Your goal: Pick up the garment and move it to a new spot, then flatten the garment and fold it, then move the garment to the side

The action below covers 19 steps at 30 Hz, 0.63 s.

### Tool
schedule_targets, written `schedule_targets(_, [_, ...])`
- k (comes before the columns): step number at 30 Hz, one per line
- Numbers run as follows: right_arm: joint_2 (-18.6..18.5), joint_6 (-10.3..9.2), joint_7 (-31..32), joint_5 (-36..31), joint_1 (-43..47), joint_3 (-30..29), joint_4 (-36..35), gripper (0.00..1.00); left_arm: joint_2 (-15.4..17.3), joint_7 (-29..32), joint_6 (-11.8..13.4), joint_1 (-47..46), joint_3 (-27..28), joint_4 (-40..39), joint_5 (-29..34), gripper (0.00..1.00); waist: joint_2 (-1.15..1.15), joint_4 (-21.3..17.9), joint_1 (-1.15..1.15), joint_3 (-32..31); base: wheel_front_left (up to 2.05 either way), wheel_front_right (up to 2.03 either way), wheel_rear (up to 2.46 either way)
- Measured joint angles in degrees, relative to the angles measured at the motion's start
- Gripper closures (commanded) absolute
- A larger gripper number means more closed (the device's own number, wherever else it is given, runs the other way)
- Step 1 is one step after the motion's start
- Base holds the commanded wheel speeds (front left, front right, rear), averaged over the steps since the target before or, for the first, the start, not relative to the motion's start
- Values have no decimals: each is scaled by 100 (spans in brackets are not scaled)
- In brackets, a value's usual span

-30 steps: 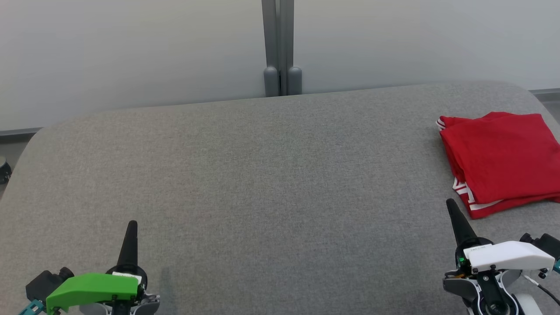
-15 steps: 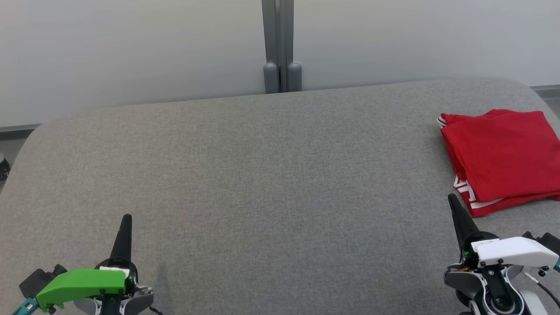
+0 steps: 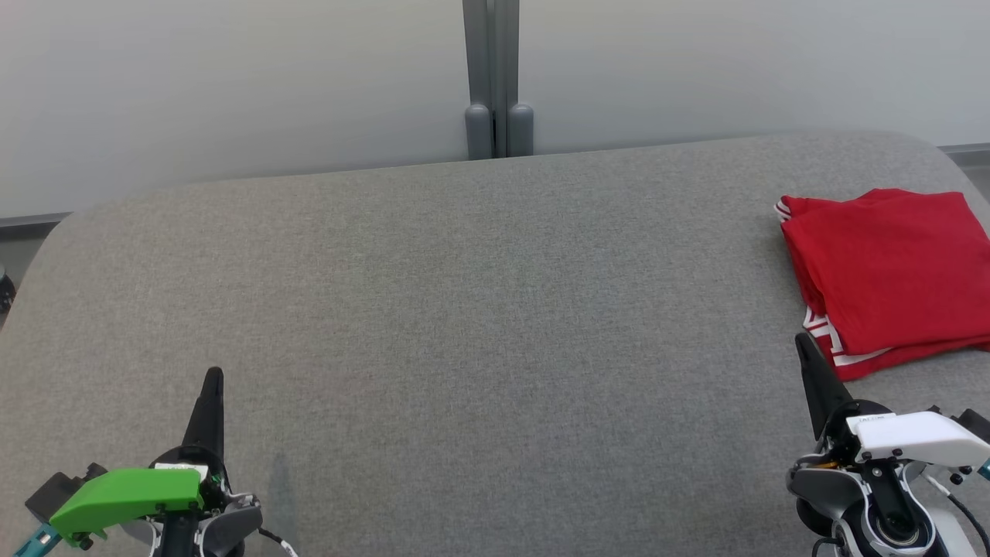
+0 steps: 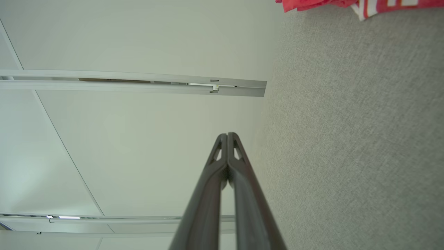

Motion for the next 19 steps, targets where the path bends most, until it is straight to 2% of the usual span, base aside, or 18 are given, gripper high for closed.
schedule_targets(19, [44, 0, 163, 513, -102, -119, 36, 100, -11, 186, -77, -142, 155, 52, -524, 100, 0, -2, 0, 66, 0, 0, 0])
